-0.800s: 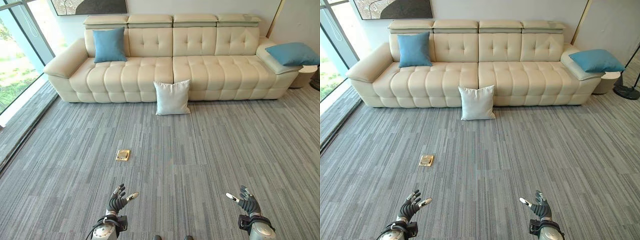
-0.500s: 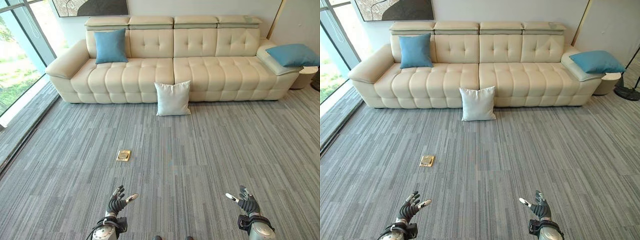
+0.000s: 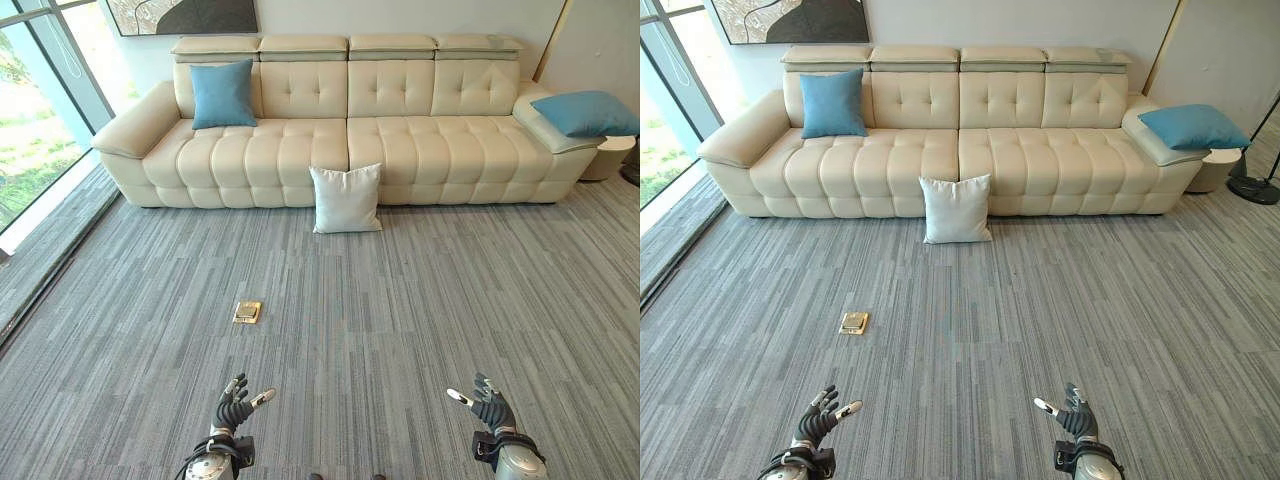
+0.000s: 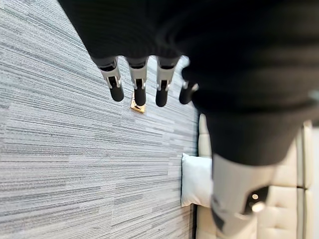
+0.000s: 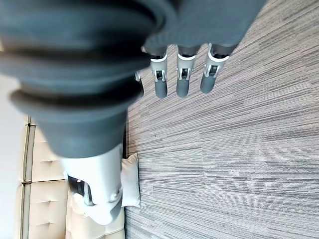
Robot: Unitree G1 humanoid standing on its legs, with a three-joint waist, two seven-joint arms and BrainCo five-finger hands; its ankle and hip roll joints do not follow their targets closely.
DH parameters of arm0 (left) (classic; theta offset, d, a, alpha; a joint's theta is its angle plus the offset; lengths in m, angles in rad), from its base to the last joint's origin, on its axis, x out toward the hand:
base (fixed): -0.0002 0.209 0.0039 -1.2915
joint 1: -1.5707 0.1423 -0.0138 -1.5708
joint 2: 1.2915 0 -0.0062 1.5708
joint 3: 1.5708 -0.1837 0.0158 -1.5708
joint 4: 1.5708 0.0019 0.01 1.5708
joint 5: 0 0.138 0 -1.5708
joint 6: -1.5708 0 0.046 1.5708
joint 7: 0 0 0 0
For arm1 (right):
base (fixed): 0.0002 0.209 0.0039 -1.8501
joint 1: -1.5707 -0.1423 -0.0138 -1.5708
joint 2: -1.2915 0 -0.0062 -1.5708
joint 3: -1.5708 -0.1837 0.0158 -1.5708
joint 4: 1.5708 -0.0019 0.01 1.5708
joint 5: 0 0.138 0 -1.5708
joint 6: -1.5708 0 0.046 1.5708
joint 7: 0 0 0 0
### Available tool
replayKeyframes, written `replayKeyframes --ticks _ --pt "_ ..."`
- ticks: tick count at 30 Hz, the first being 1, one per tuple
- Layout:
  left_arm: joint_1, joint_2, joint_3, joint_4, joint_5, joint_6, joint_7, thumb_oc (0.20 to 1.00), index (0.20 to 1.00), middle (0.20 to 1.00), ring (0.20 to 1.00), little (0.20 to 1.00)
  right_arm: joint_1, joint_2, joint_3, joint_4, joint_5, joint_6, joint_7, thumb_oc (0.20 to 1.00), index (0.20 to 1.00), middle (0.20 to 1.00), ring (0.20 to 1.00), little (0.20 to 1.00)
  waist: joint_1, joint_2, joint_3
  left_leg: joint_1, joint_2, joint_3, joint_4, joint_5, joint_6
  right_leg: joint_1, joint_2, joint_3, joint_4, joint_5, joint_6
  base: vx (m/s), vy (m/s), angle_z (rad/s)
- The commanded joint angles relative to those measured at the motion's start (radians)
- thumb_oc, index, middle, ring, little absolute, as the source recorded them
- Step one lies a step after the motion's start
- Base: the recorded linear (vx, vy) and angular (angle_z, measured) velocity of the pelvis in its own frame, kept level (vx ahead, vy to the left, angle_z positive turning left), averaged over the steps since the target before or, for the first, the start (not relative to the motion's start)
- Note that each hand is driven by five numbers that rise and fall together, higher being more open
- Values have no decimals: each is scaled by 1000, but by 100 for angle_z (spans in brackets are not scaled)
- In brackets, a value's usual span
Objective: Pick up all the scattered cushions and arrange them neatly on the sofa.
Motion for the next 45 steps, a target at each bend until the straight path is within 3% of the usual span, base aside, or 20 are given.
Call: replayKeyframes --ticks 1,17,20,23,25,27,28,30,31,32,33,35,36,41,43,45 --pt "-53 14 26 -13 -25 -26 0 1000 1000 1000 1000 1000 -37 2 10 -28 -8 -25 -3 1000 1000 1000 1000 1000 3 -34 6 24 17 -12 0 -83 -37 11 -68 -34 0 -78 102 0 0 0" --pt "-82 37 0 -42 2 -34 -6 1000 1000 1000 1000 1000 -51 -7 18 -63 -17 -30 -2 1000 1000 1000 1000 1000 5 -44 46 -24 9 -38 0 -84 -25 -17 -76 -65 0 -82 104 67 22 6" --pt "-94 39 -6 -34 2 -35 -1 1000 1000 1000 1000 1000 -63 -6 22 -57 -21 -29 -4 1000 1000 1000 1000 1000 6 -44 53 -27 7 -41 0 -89 -15 -43 -80 -58 50 -95 107 54 91 11" --pt "-97 46 -10 -35 8 -34 3 1000 1000 1000 1000 1000 -71 -7 22 -57 -20 -29 -2 1000 1000 1000 1000 1000 4 -42 63 -22 -2 -45 6 -106 9 -95 -88 -41 171 -125 121 57 118 1" --pt "-97 47 -8 -38 13 -29 3 1000 1000 1000 1000 1000 -66 -3 18 -65 -20 -28 3 1000 1000 1000 1000 1000 -2 -41 76 -14 -15 -53 25 -125 32 -156 -106 -29 329 -121 142 71 239 -13" --pt "-104 56 -9 -42 19 -35 4 1000 1000 1000 1000 1000 -69 0 22 -75 -32 -29 0 1000 1000 1000 1000 1000 -10 -42 123 26 -51 -49 26 -147 73 -304 -154 6 636 47 169 46 311 -17" --pt "-104 55 -11 -43 25 -31 3 1000 1000 1000 1000 1000 -69 3 21 -71 -39 -27 -4 1000 1000 1000 1000 1000 -7 -38 127 29 -53 -49 31 -155 73 -327 -155 12 661 32 164 47 167 0" --pt "-103 51 -7 -47 24 -34 3 1000 1000 1000 1000 1000 -69 4 18 -70 -41 -25 -4 1000 1000 1000 1000 1000 -3 -33 131 37 -49 -44 35 -162 70 -348 -154 2 640 2 155 152 44 0" --pt "-108 49 -6 -42 18 -38 5 1000 1000 1000 1000 1000 -72 2 14 -60 -35 -26 -3 1000 1000 1000 1000 1000 -2 -26 133 56 -39 -38 35 -174 57 -353 -140 -28 507 -31 150 290 9 -11" --pt "-114 48 -2 -36 11 -41 5 1000 1000 1000 1000 1000 -78 -1 16 -62 -30 -28 -5 1000 1000 1000 1000 1000 -2 -25 139 73 -35 -36 31 -180 49 -353 -132 -48 401 -18 154 231 -16 -10" --pt "-114 48 -2 -36 11 -41 5 1000 1000 1000 1000 1000 -78 -1 16 -61 -30 -29 -5 1000 1000 1000 1000 1000 -1 -24 139 72 -34 -35 31 -180 49 -352 -131 -48 396 -15 154 169 -58 -7" --pt "-129 51 3 -30 5 -43 9 1000 1000 1000 1000 1000 -85 -4 19 -54 -29 -28 -10 1000 1000 1000 1000 1000 -7 -27 143 102 -26 -37 19 -187 30 -334 -109 -62 214 29 172 309 -130 -4" --pt "-138 47 14 -17 8 -41 11 1000 1000 1000 1000 1000 -90 1 18 -42 -34 -24 -13 1000 1000 1000 1000 1000 -9 -34 129 128 -21 -31 12 -197 14 -333 -99 -87 65 74 190 458 -180 -8" --pt "-125 39 14 -12 12 -43 1 1000 1000 1000 1000 1000 -59 -9 19 -51 -43 -20 4 1000 1000 1000 1000 1000 -18 -33 89 159 9 -45 68 -194 -24 -278 -72 -83 61 61 155 407 -167 16" --pt "-108 32 16 -19 -1 -41 -4 1000 1000 1000 1000 1000 -50 -19 12 -52 -32 -24 12 1000 1000 1000 1000 1000 -23 -28 67 147 28 -53 134 -137 -52 -244 -47 -81 73 42 126 443 -227 25" --pt "-98 34 14 -22 -3 -40 -12 1000 1000 1000 1000 1000 -43 -28 6 -60 -4 -33 19 1000 1000 1000 1000 1000 -28 -21 55 109 47 -64 264 -41 -98 -196 -26 -93 68 0 92 534 -313 18"
